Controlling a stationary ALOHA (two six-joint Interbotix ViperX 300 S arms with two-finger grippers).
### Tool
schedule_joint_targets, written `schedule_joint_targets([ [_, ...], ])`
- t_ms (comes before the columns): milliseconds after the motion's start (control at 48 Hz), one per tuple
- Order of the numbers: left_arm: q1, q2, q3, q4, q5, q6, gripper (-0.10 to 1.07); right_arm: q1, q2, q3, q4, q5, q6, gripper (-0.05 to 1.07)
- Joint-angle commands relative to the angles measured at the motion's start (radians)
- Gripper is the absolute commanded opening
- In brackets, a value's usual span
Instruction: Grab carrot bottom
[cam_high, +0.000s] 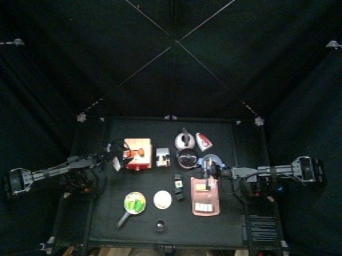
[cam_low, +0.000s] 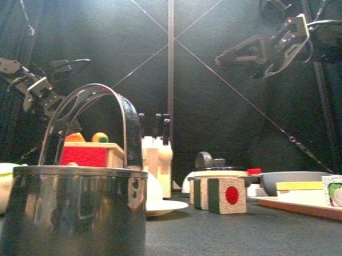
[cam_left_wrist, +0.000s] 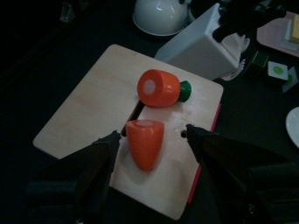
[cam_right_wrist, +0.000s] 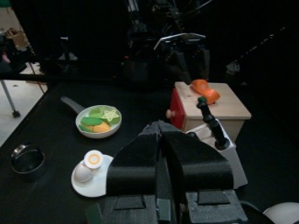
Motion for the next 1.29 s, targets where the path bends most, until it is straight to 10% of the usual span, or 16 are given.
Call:
schedule_joint_targets([
  [0,0.008,0.005,-0.011,0.002,-0.005,-0.002,0.96,-0.002,-0.014,-0.011,0.002,-0.009,0.002,0.28],
  [562,0.003,0.138,-0.023,0.023,-0.044,0.002,0.95,-0.015,0.012,-0.012,0.003,-0.009,0.002,0.27],
  [1271,-0.083,0.069,-0.043,0.021,-0.044,0.0,0.78,-0.017,0.015,-0.008,0.009,-0.009,0.002,0.28],
])
